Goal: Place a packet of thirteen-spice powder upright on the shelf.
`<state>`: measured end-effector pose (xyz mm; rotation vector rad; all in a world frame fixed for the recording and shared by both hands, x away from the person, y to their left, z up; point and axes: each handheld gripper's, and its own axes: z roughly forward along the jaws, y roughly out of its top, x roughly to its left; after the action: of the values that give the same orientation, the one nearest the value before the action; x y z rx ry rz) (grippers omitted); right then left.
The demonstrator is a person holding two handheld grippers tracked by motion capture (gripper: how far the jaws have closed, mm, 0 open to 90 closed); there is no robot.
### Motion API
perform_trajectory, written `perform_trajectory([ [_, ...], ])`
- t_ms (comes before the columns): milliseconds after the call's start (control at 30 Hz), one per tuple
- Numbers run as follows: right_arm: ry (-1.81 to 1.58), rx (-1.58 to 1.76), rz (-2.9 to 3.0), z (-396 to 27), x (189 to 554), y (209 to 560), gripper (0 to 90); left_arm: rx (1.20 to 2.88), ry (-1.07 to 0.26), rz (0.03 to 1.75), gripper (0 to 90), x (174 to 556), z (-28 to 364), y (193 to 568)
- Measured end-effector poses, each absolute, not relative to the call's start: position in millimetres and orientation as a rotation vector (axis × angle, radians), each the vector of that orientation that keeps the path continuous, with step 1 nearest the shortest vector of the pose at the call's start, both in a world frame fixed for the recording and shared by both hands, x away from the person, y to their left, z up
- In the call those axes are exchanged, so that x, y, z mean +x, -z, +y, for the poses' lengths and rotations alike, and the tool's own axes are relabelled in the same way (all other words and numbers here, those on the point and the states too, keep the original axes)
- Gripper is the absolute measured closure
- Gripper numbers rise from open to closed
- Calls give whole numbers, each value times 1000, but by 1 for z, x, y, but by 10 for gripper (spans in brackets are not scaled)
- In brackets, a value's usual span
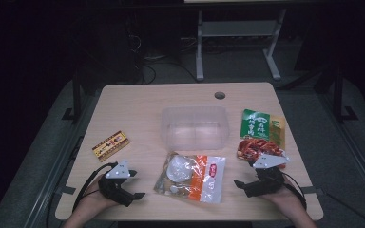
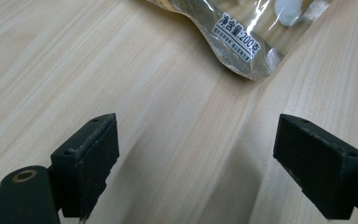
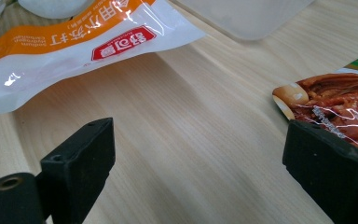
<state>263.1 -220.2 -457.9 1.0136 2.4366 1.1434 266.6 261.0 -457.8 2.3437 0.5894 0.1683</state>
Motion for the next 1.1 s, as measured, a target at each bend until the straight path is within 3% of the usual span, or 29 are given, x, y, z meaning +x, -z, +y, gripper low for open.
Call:
perform_trajectory([
  [567,-1154,1021,2435,-220,265,459,90,2266,-210,708,143,276,287,442],
  [1100,-1165,1004,2440,-218,263,457,91,2187,-334,820,148,301,315,417],
])
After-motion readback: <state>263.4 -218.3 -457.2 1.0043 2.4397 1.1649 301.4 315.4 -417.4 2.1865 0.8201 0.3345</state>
